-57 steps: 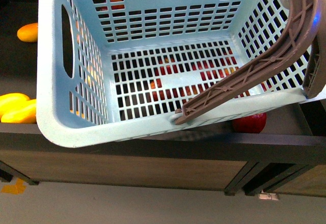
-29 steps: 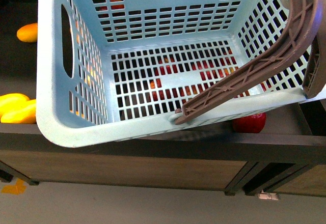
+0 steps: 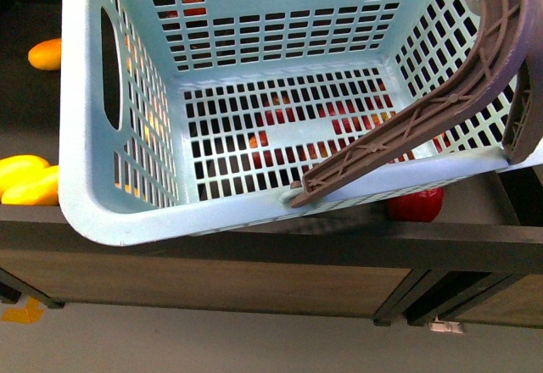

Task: Pick lemon and mango into basket

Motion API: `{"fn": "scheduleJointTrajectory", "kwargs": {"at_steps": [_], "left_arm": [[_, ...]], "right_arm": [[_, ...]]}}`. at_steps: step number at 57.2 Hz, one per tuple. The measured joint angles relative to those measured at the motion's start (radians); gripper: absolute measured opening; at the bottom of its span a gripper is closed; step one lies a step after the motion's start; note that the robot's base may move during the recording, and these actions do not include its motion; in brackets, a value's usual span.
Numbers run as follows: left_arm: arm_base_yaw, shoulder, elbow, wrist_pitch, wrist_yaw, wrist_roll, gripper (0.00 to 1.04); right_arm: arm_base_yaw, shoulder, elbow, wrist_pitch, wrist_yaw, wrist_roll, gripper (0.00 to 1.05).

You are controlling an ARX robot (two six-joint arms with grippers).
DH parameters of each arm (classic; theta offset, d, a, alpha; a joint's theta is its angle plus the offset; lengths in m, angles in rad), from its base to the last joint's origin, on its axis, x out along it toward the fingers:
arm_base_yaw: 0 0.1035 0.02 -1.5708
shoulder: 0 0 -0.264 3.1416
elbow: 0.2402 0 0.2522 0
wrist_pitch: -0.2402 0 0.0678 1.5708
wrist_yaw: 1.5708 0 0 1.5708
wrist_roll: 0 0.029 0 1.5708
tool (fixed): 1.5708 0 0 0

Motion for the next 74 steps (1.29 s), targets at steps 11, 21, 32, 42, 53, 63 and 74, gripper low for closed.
{"fn": "scheduleJointTrajectory", "kwargs": {"at_steps": [11,21,32,42,53,63,74], "left_arm": [[0.000,0.000,0.000,0.000,0.001,0.000,0.05],[0.000,0.000,0.000,0.000,-0.001,0.000,0.05],[0.000,0.000,0.000,0.000,0.000,0.000,0.05],[0.000,0.000,0.000,0.000,0.001,0.000,0.05],[0.000,0.000,0.000,0.000,-0.002,0.000,0.05],[0.000,0.000,-0.008,0.000,-0.004,0.002,0.05],[0.002,0.000,-0.008,0.000,-0.005,0.003,0.05]], "right_arm": [[0.186,-0.194,-0.060,-0.010,0.046,0.000,0.58],[0.366,-0.249,-0.096,-0.014,0.141,-0.021,0.58],[0.505,-0.242,-0.149,-0.003,0.221,-0.040,0.58],[0.587,-0.207,-0.158,0.039,0.272,-0.051,0.75],[0.589,-0.222,-0.171,0.045,0.290,-0.045,0.97],[0.477,-0.386,-0.236,0.010,0.367,-0.041,0.96],[0.345,-0.642,-0.435,0.217,0.237,-0.156,0.79]]}}
